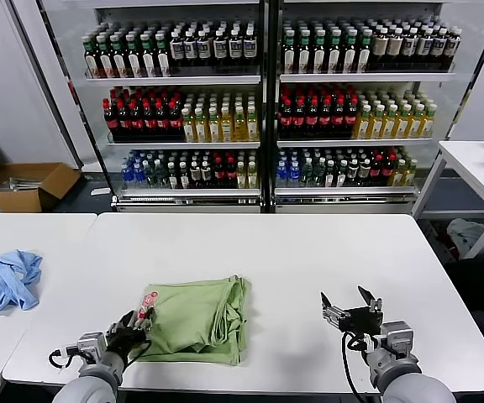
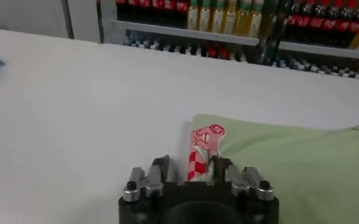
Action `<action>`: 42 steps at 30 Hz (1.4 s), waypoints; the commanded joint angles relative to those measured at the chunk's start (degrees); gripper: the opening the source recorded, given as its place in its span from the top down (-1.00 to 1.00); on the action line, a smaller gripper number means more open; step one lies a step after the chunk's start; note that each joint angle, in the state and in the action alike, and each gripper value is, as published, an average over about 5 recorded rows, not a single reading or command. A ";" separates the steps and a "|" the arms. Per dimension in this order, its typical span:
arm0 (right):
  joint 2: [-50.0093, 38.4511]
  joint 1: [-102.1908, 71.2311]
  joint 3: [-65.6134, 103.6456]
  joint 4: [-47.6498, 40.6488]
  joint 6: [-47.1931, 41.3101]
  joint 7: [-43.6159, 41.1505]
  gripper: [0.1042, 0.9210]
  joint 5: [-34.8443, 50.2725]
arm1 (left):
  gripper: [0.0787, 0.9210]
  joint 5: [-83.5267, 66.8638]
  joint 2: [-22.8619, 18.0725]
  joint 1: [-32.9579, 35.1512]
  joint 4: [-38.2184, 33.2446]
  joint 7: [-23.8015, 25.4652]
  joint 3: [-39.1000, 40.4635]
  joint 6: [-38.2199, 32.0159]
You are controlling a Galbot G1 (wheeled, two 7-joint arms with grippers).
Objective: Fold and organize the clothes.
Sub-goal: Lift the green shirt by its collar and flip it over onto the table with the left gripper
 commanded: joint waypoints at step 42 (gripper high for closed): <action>-0.04 -0.70 1.78 1.16 -0.07 0.26 -0.76 1.51 | 0.95 -2.43 -14.03 -4.81 -13.01 3.59 19.32 3.31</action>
